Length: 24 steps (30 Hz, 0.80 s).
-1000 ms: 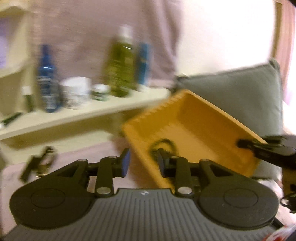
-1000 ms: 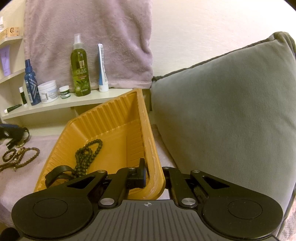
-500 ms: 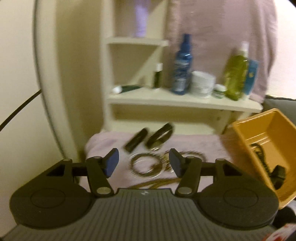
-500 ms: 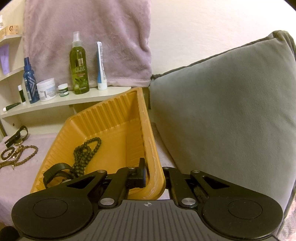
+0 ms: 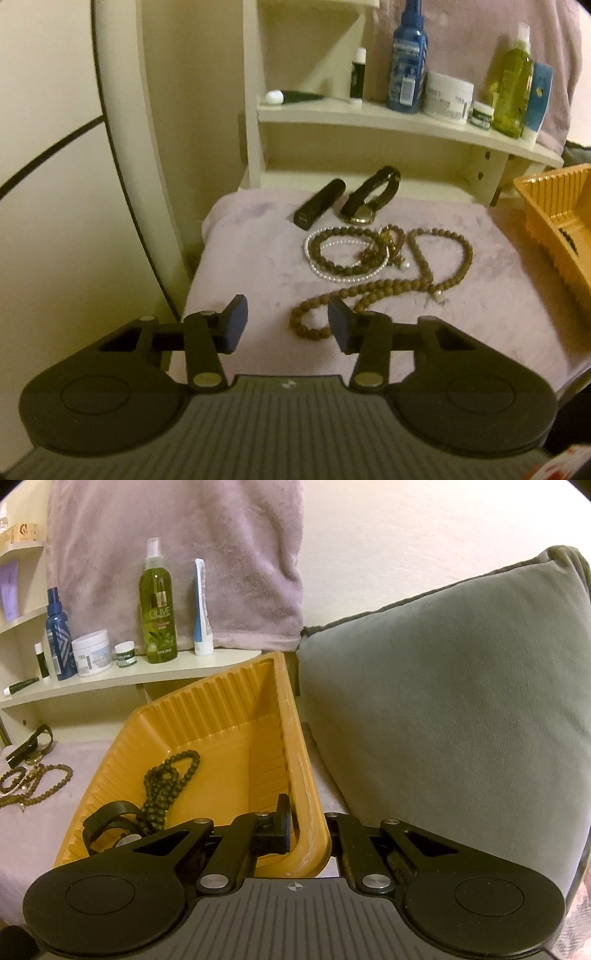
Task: Organize jewelry
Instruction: 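Grasp the wooden bead necklace with the left tool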
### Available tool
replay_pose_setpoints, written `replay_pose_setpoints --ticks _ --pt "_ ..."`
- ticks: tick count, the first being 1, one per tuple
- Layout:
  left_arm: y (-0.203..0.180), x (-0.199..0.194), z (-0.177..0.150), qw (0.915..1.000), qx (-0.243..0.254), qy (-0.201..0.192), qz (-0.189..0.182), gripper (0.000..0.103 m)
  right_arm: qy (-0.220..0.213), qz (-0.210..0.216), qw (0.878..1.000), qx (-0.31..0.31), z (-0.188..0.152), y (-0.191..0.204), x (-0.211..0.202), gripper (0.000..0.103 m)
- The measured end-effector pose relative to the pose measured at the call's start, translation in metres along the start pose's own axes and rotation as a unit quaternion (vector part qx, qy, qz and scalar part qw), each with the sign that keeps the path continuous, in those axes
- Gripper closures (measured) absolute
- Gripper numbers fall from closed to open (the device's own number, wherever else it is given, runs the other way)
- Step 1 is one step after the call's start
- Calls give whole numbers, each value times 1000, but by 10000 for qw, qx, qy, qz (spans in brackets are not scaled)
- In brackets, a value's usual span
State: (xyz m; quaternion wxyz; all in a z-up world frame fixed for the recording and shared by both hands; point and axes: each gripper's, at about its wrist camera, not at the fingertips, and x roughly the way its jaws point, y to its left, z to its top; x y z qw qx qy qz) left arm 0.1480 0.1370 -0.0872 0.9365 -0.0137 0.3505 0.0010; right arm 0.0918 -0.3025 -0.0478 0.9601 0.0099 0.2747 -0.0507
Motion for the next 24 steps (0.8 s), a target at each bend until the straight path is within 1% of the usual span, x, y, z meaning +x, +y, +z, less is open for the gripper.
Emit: replay_pose_setpoints --ticks 3,6,8,11,13,15,17,19,24 --pt "-2 8 -1 10000 46 30 1 74 20 -21 10000 -11 0 0 1 97" --pt "-3 14 -1 9999 125 67 30 82 38 -31 10000 -19 0 0 1 97" --pt "-5 20 -2 9996 248 130 39 83 48 -35 10000 -24 1 -1 2 97" --pt "-10 20 -5 9989 456 93 90 83 50 -44 10000 -23 1 -1 2 97" --pt "-13 20 -5 9983 569 98 88 87 49 -54 10000 -23 1 -1 1 97" --pt "-18 20 -5 9971 744 149 50 97 52 -60 10000 -23 1 -1 1 97" --pt "-24 21 -3 9953 938 209 101 97 61 -58 10000 -21 0 -2 2 97" --pt "-25 19 1 9949 978 225 53 97 64 -50 10000 -22 1 -2 2 97" --pt "-24 -3 18 9950 994 -24 -100 97 39 -48 10000 -33 1 -2 1 97"
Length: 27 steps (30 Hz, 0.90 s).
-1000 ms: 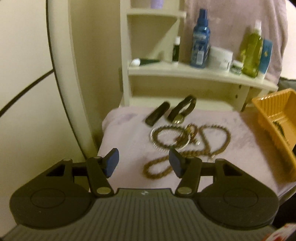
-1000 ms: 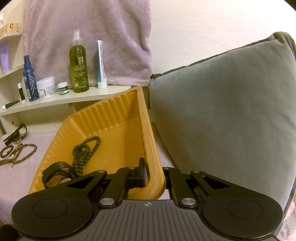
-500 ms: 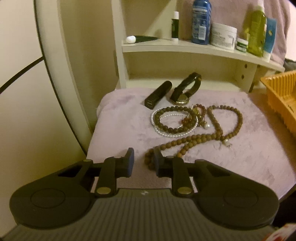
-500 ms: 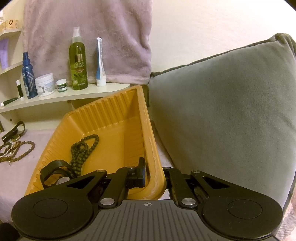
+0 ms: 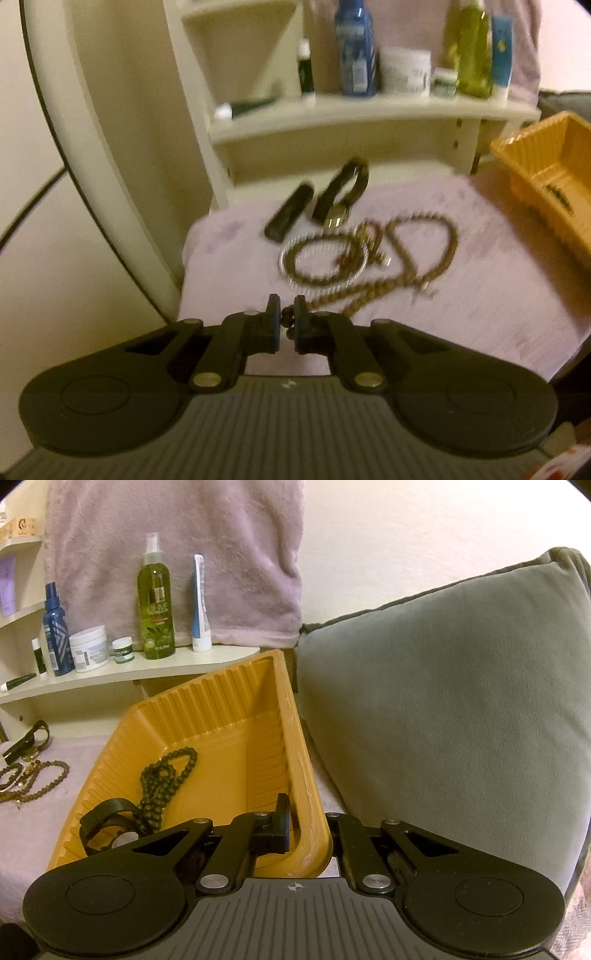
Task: Organize jewelry
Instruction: 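Grasp the wooden bead necklace with the left tool, then lift the wooden bead necklace with the left tool over the tray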
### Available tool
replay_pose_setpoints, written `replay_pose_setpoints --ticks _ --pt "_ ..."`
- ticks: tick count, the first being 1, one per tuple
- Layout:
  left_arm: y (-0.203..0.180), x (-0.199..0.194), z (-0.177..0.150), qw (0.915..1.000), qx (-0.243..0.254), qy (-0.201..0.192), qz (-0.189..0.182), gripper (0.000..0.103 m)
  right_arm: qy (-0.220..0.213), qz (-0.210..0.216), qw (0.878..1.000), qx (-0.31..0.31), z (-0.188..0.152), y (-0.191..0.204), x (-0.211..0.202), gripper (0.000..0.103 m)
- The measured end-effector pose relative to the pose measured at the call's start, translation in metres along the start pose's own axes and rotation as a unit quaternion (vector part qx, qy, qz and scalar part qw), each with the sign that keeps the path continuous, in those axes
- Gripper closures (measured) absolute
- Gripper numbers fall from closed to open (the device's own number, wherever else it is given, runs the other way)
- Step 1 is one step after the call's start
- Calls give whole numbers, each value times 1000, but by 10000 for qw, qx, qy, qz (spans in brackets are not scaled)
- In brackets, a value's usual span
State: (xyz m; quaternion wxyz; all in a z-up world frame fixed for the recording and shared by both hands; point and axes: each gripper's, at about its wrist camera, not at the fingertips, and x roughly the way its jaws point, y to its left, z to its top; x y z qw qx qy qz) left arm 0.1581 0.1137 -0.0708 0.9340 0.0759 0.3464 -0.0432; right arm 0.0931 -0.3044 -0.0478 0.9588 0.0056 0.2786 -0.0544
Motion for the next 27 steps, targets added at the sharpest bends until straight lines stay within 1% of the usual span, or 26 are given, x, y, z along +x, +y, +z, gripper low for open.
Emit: replay_pose_setpoints --ticks 9,15,19,24,27 --pt "-7 -52 60 9968 268 -671 -335 97 -50 11 10000 0 1 1 -3 97" --pt "-20 -78 100 9918 448 -1044 -578 97 -54 9 10000 15 1 1 -4 97" --pt "-28 -94 125 9880 568 -1270 -667 97 -79 16 10000 15 3 2 -6 97" --pt "-41 -111 150 9832 694 -1507 -761 97 -108 40 9999 21 4 2 -8 97" --pt "-50 -120 160 9800 723 -1630 -878 97 -114 52 9999 34 4 1 -9 97"
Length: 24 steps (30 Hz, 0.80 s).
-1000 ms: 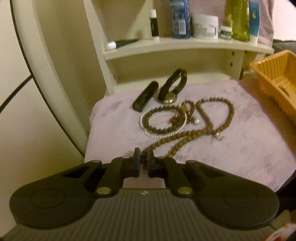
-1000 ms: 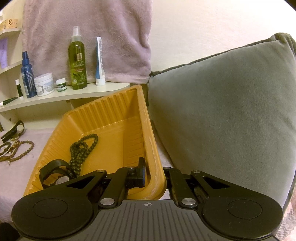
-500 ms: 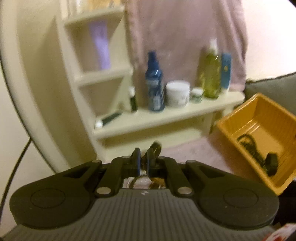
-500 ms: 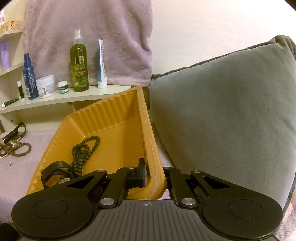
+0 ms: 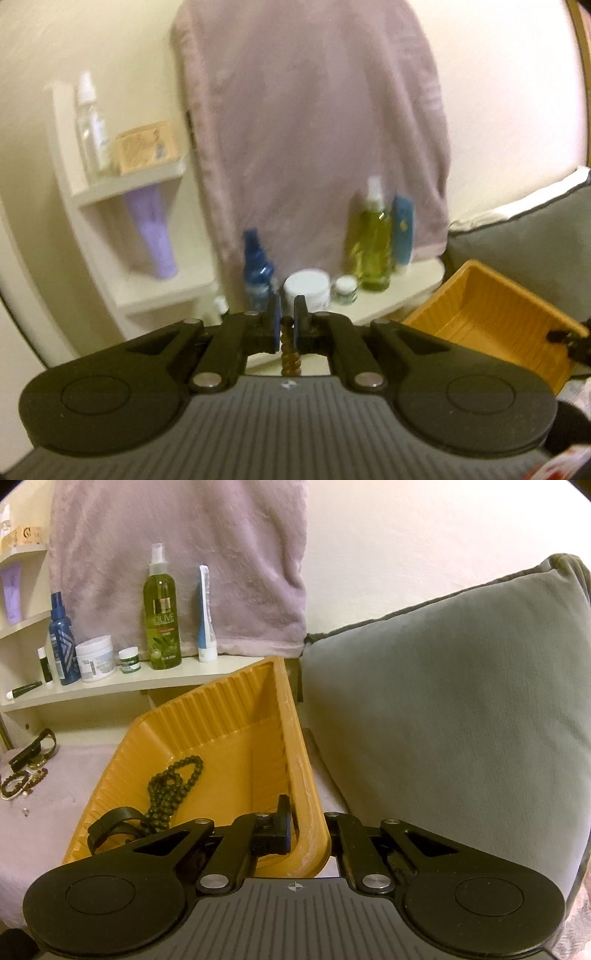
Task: Organize jewelry
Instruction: 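Lift the wooden bead necklace with the left tool over the tray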
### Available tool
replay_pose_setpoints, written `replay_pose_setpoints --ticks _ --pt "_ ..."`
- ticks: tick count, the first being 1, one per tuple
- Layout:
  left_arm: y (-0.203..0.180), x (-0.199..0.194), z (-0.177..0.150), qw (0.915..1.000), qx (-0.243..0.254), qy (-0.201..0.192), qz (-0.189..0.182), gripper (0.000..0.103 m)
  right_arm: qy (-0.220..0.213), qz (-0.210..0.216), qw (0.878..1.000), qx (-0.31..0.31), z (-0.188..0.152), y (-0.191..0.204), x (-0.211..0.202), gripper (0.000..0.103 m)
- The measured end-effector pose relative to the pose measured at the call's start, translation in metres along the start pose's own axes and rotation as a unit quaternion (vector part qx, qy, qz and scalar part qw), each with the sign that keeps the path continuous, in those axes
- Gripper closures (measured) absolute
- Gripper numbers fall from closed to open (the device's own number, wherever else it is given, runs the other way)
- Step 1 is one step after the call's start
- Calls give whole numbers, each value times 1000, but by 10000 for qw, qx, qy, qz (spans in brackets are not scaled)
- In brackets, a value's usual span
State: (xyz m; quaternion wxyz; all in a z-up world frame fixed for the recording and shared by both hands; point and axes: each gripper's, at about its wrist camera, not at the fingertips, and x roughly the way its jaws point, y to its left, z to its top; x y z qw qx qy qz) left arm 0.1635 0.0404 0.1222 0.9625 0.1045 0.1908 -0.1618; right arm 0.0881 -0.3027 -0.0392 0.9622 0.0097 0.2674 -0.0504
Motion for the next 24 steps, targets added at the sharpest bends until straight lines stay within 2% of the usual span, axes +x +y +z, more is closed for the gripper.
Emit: replay_pose_setpoints --ticks 15,24 --pt "-71 12 40 9956 274 -261 -858 97 -29 43 10000 50 1 3 -3 98" --pt "-115 27 44 9895 404 -203 -1373 97 -27 57 9999 92 0 3 -4 98"
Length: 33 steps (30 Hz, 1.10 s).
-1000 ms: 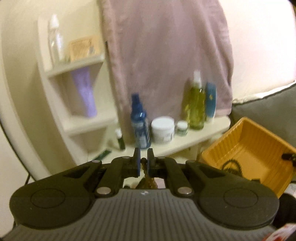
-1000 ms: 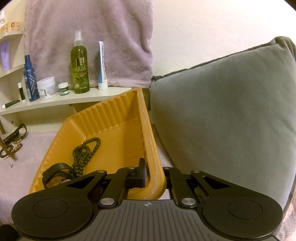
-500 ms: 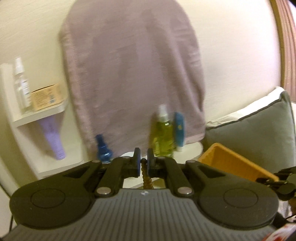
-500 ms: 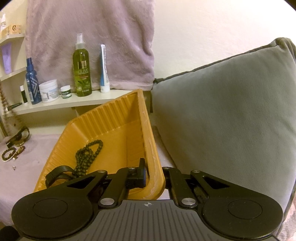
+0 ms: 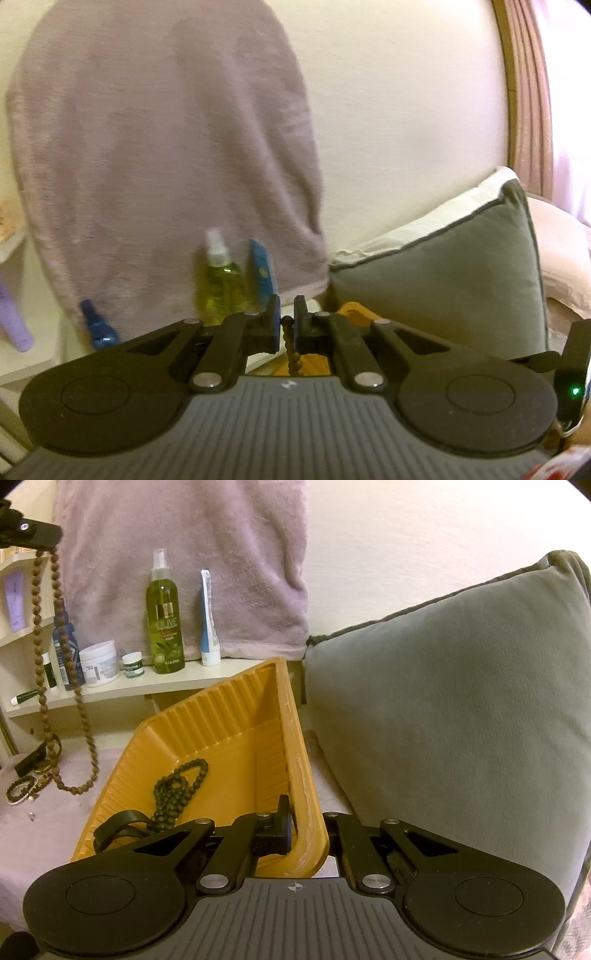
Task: Organize jewelry
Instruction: 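Lift the wooden bead necklace with the left tool over the tray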
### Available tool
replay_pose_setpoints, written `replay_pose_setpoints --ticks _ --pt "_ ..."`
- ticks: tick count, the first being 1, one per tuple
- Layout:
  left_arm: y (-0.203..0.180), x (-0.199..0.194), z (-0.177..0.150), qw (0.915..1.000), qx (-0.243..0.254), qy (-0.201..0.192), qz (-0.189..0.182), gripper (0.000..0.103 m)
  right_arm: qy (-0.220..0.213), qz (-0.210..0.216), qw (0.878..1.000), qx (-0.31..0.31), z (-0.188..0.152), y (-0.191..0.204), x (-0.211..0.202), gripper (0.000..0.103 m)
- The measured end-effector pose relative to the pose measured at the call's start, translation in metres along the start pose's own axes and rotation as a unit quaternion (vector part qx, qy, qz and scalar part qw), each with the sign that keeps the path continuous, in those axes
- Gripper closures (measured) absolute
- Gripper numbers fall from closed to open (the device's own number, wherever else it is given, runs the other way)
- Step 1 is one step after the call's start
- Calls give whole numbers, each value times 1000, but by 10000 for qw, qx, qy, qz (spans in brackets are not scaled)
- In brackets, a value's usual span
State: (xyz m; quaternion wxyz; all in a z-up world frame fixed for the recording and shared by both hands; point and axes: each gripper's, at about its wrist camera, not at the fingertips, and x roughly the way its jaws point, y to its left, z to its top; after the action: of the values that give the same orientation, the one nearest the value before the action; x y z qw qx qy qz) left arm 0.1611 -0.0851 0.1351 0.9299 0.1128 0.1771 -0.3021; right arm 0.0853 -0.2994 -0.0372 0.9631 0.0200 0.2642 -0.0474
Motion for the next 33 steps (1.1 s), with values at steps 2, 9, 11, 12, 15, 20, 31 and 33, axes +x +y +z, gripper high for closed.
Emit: replay_pose_setpoints --ticks 2,9,11,12,15,20,31,33 --pt "-7 7 0 10000 4 43 -79 97 2 5 10000 14 0 0 0 98" --pt "-19 30 -5 9992 -108 202 -319 97 3 12 10000 36 0 0 0 98" --pt "-20 32 -5 9991 -120 214 -353 97 9 12 10000 45 0 0 0 98" --pt "-22 34 -5 9990 -125 219 -377 97 9 14 10000 48 0 0 0 98" --pt "-24 36 -2 9989 -129 204 -413 97 15 11 10000 60 0 -1 1 98" --pt "-27 38 1 9986 -191 162 -463 97 18 19 10000 88 0 -2 3 98" --pt "-39 46 0 9981 -167 190 -554 97 24 15 9999 108 -1 -1 2 98" --pt "-40 50 -5 9981 -172 241 -537 97 23 19 9999 111 -1 -1 2 98"
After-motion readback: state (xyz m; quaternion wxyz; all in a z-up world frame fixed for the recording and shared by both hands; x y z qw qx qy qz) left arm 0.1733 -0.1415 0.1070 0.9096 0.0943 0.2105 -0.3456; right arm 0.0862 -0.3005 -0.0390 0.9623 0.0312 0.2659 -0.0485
